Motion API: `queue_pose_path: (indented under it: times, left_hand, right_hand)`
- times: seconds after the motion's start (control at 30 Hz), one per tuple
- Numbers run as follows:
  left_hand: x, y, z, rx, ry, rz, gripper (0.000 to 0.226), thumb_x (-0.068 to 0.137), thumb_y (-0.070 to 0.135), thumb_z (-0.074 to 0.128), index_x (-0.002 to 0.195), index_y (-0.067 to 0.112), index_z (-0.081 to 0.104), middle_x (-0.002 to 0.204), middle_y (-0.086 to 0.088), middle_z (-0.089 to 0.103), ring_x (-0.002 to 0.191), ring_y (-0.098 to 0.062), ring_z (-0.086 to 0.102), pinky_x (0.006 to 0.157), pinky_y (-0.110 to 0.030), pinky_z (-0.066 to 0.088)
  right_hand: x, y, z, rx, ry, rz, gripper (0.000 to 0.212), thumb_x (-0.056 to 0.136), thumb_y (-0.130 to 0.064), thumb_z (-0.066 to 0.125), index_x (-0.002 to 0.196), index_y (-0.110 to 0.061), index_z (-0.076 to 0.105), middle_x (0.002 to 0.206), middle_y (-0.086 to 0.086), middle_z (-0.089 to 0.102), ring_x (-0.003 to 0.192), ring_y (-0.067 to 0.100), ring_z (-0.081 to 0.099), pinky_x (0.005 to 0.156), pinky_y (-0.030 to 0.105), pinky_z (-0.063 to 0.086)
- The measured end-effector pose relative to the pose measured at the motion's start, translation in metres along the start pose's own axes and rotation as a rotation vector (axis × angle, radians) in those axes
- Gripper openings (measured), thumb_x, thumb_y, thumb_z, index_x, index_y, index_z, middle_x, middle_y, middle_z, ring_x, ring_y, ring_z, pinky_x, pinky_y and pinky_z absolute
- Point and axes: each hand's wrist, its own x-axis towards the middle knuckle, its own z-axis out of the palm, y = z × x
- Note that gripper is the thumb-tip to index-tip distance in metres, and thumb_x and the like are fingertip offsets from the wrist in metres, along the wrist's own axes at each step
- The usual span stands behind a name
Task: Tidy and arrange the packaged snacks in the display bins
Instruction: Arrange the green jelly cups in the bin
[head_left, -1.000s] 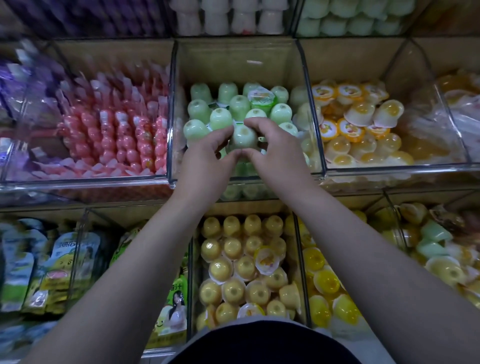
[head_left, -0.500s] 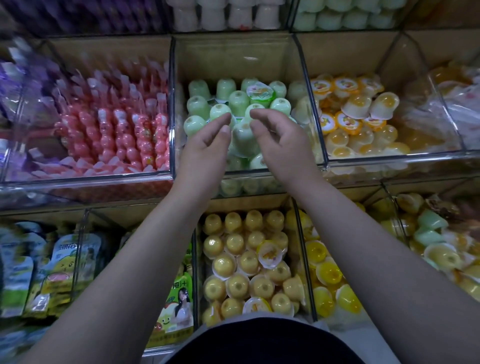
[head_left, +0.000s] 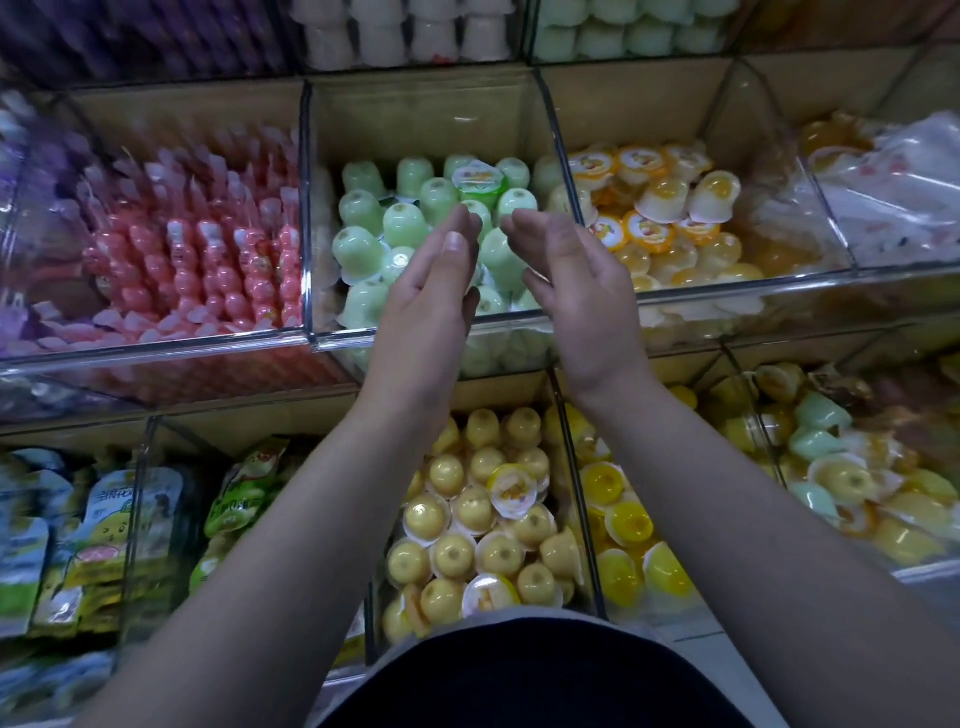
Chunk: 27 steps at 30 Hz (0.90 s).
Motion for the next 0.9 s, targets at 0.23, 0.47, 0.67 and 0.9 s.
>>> queue_pose_path:
  times: [0.23,0.47,0.67,0.9]
  left_hand:
    - [-0.013,-0.01,0.038,-0.014,-0.01,-0.011,0.041,0.106,0.029,0.032,0.145,0.022,0.041,0.132,0.017,0.053,0.13,0.003,0.045,0.105,-0.021,0.037]
    - [-0.017,-0.023,0.087,-0.033,-0.032,-0.021,0.042,0.105,0.031,0.031,0.145,0.023,0.041,0.135,0.016,0.054,0.128,0.003,0.046,0.101,-0.018,0.038]
    - [-0.02,-0.035,0.125,-0.021,-0.038,-0.027,0.037,0.102,0.035,0.031,0.136,0.034,0.046,0.13,0.02,0.056,0.125,0.006,0.048,0.095,-0.02,0.038]
    - [-0.027,-0.054,0.175,-0.042,-0.042,-0.1,0.036,0.106,0.029,0.03,0.139,0.027,0.045,0.131,0.015,0.056,0.126,0.003,0.049,0.105,-0.024,0.037]
  right_hand:
    - [-0.011,-0.006,-0.033,0.048,-0.009,0.009,0.038,0.09,-0.042,0.04,0.112,-0.019,0.062,0.117,-0.003,0.067,0.115,0.005,0.06,0.1,0.022,0.046]
    - [-0.016,-0.014,-0.087,0.069,0.039,0.022,0.033,0.09,-0.04,0.041,0.108,-0.022,0.063,0.115,0.0,0.068,0.113,0.006,0.062,0.099,0.023,0.046]
    - [-0.02,-0.015,-0.129,0.053,0.074,0.034,0.036,0.091,-0.039,0.041,0.11,-0.018,0.063,0.115,-0.001,0.069,0.111,0.003,0.062,0.098,0.023,0.047]
    - [-0.027,-0.004,-0.185,0.047,0.127,0.053,0.036,0.092,-0.035,0.041,0.11,-0.014,0.063,0.114,0.002,0.069,0.111,0.007,0.063,0.098,0.026,0.047]
